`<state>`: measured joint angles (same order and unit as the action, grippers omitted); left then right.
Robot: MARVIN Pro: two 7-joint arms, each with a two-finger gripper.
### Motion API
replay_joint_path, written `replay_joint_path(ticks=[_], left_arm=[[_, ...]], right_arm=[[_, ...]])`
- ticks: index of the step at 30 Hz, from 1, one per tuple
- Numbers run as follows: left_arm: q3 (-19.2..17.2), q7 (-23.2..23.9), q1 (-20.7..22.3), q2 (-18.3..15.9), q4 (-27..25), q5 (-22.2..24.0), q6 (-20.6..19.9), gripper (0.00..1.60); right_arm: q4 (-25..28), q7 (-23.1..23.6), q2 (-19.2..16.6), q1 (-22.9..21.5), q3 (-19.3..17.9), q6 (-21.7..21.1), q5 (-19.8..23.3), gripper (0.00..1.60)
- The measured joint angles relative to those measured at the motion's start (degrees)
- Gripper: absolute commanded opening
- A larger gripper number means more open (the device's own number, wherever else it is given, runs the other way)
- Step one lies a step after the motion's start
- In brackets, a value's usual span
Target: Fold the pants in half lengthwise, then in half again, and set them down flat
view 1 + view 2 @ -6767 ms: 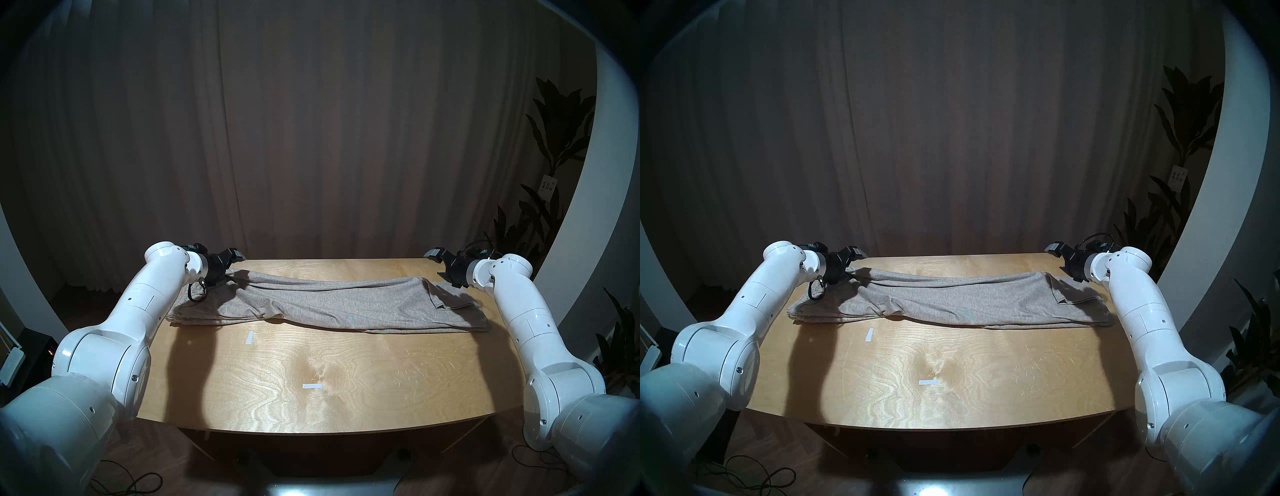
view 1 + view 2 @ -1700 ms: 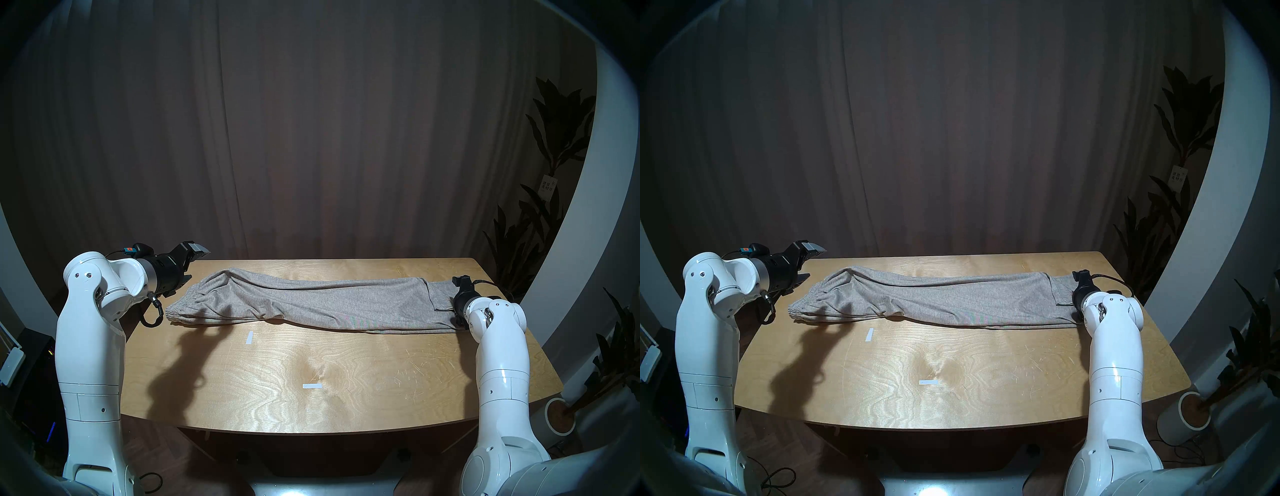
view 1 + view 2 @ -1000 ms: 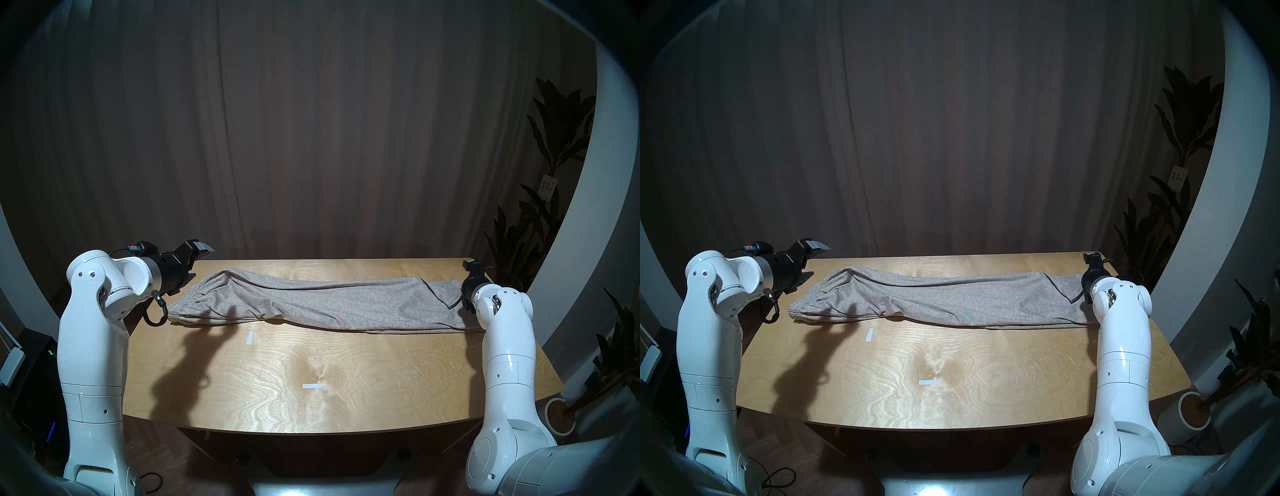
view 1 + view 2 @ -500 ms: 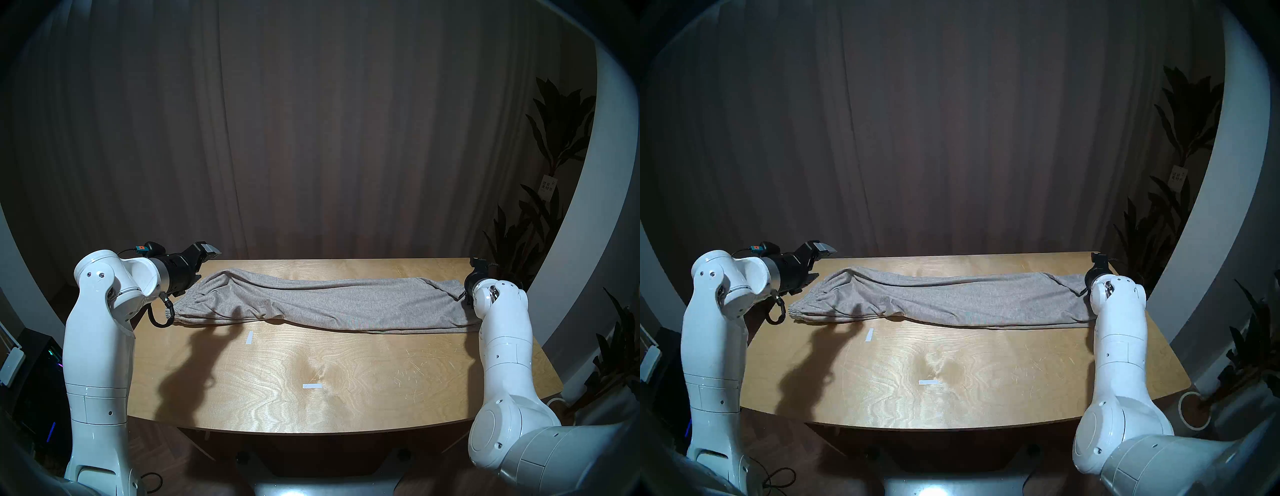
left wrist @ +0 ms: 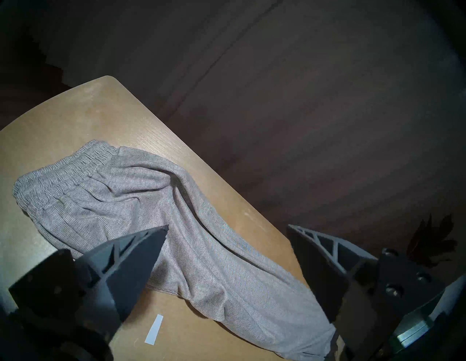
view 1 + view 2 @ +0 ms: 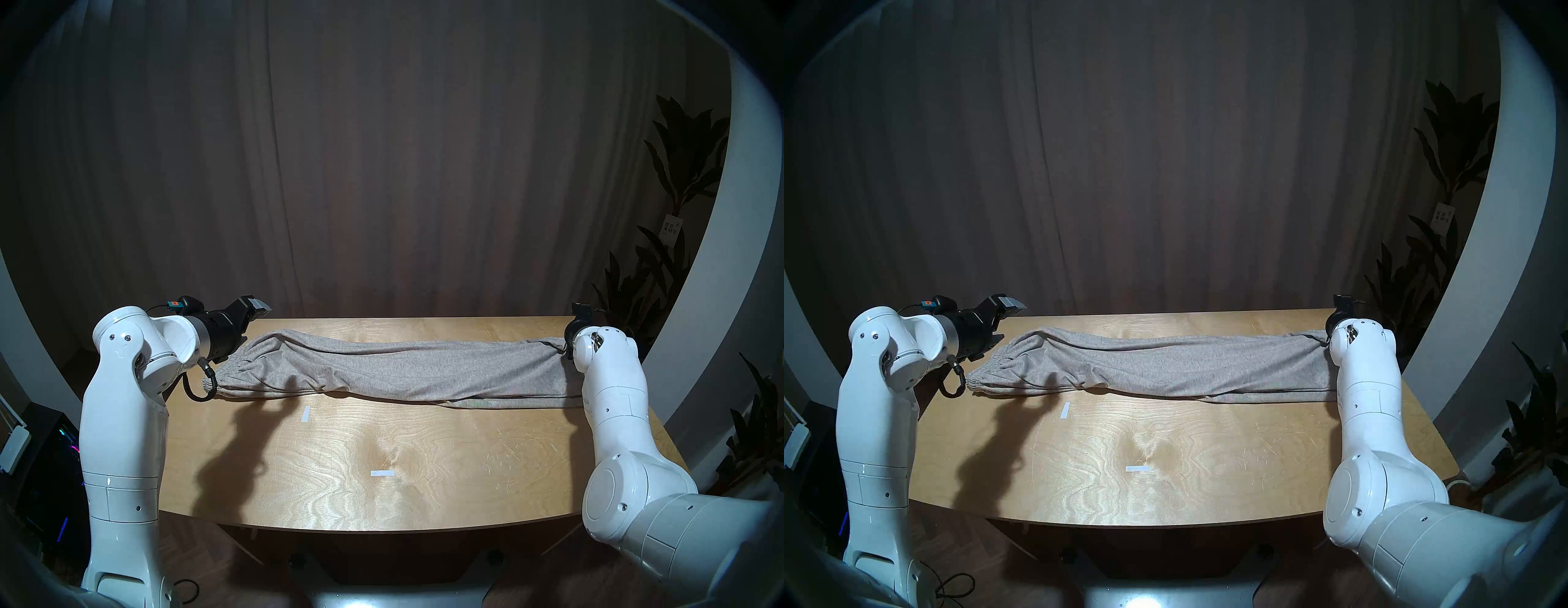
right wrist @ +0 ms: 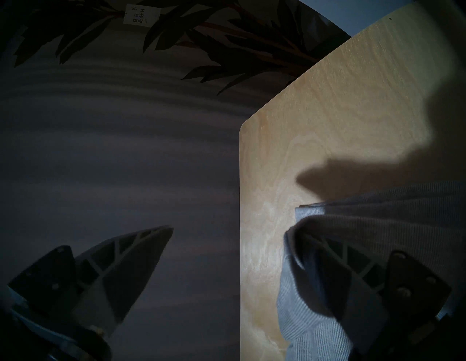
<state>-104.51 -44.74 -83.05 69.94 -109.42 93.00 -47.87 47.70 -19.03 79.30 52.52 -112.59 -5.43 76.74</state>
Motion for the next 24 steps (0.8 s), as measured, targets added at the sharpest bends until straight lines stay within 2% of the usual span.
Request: replay_joint_path(ticks=[8,17,19,23,24], left_arm=[[-0.01,-0.32,-0.06,0.39,-0.07,-0.35,0.26,1.60],[-0.04,-0.38,-0.08,0.73,-0.09,-0.50,0.48,1.60],[-0.18,-0.39,-0.14,0.85,-0.19,-0.51,0.55,1.60],[-0.44,-0.40,-0.26,0.96,-0.47,-0.50,0.60,1.60],[-0.68,-0.44,-0.40,1.03,-0.72,-0.42,0.62,1.60]], right_arm=[[-3.94,-4.22,-0.96,-3.97,0.20,3.07,-0.15,1.60],[-4.87,-10.66,-1.83,-7.77,0.68,3.21,1.08,1.60],[-5.63,-14.34,-2.33,-9.37,1.79,2.64,0.85,1.60],[-8.09,-18.38,-3.08,-11.12,3.95,1.57,-1.04,1.60],[-9.56,-20.80,-3.45,-11.88,5.27,0.68,-2.15,1.60]])
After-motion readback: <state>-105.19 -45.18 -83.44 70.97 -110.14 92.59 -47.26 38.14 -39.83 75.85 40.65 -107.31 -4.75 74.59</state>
